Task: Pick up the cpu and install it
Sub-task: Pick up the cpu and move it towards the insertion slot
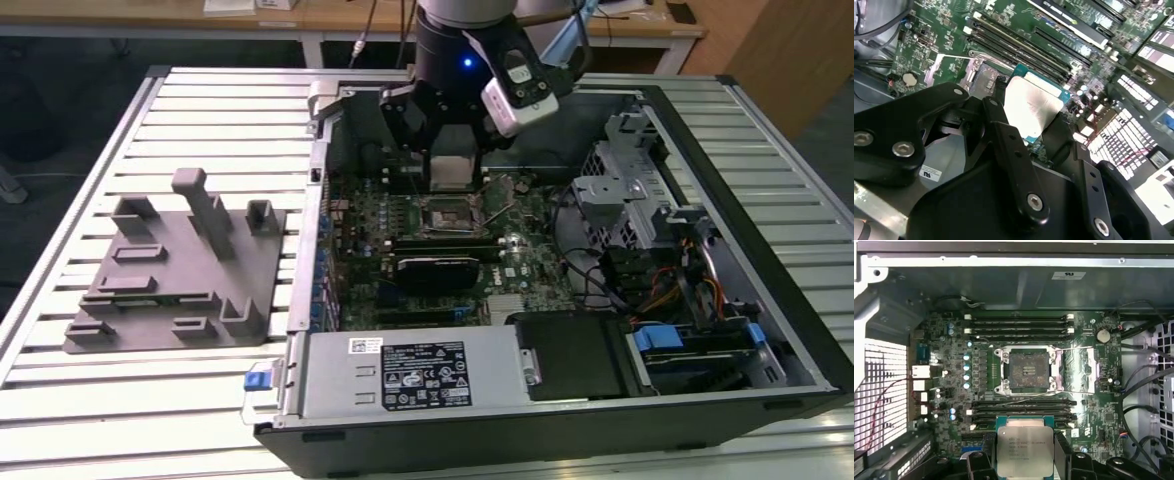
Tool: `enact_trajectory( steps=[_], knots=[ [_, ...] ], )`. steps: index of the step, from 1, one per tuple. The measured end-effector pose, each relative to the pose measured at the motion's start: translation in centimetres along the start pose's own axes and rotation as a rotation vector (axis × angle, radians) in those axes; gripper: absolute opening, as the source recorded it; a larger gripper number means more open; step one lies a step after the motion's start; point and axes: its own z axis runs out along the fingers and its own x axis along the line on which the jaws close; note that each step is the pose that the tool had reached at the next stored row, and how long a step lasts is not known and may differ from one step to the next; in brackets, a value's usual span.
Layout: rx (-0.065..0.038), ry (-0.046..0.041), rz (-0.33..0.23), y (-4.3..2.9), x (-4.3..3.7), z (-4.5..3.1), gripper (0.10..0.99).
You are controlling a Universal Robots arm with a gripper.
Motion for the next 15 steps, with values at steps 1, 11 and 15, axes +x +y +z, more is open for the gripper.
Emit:
enact_trajectory(
  steps=[1,11,15],
  knots=[
    [0.0,0.0003,0.0,0.05,-0.17,0.1,0.541],
    [0.001,0.0014,-0.001,0.68,-0.97,1.35,0.541],
    [0.001,0.0015,-0.002,0.98,-0.97,2.03,0.541]
  ],
)
